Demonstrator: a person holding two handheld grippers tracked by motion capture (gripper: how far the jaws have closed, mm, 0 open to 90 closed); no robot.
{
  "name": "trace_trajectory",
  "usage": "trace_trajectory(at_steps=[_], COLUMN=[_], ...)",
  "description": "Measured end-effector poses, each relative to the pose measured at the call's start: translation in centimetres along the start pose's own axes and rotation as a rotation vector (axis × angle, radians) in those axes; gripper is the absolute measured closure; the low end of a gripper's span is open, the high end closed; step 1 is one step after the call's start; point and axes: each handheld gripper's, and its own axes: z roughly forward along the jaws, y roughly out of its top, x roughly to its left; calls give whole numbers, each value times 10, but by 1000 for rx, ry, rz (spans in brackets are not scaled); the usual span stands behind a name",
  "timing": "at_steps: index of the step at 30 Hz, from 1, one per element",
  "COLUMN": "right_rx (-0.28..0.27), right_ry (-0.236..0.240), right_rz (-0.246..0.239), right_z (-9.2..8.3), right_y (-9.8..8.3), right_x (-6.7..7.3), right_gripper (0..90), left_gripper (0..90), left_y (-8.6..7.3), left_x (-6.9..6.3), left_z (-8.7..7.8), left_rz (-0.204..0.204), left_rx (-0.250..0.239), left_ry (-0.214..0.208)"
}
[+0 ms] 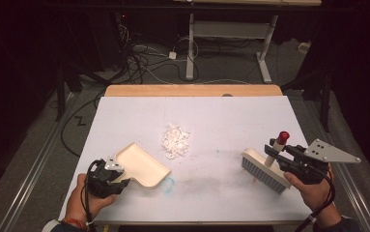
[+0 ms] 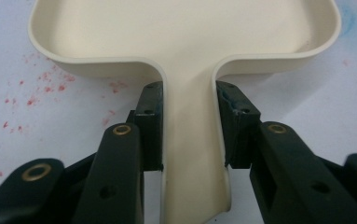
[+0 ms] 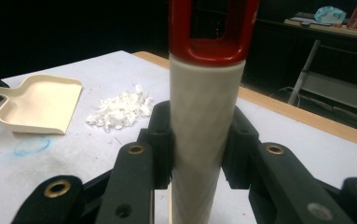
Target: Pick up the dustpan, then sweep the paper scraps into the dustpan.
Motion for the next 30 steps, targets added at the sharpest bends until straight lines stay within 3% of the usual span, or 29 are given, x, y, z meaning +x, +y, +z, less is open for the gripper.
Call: trace_trajectory(at_steps=[13,18,24,27,30], right_rx=[2,6,-8,-37,-15], right_ry=[-3,18,52,36,12], right_rz=[4,3,-27,-41,-103], right_z=[6,17,45,66,96], right_y=[3,10,31,45,57], right_x=[-1,0,0,-5,-6], right_gripper=[703,703,703,704,703], left_gripper=[636,635,635,635,635], left_y=[2,3,3,5,5], left_x=[-1,-3,-3,-3,-3], left_z=[5,6,8,8,9], left_rz=[26,28,28,34,35], left_rx=[9,7,9,13,15], left_ry=[-10,-11,-13,-15,-16])
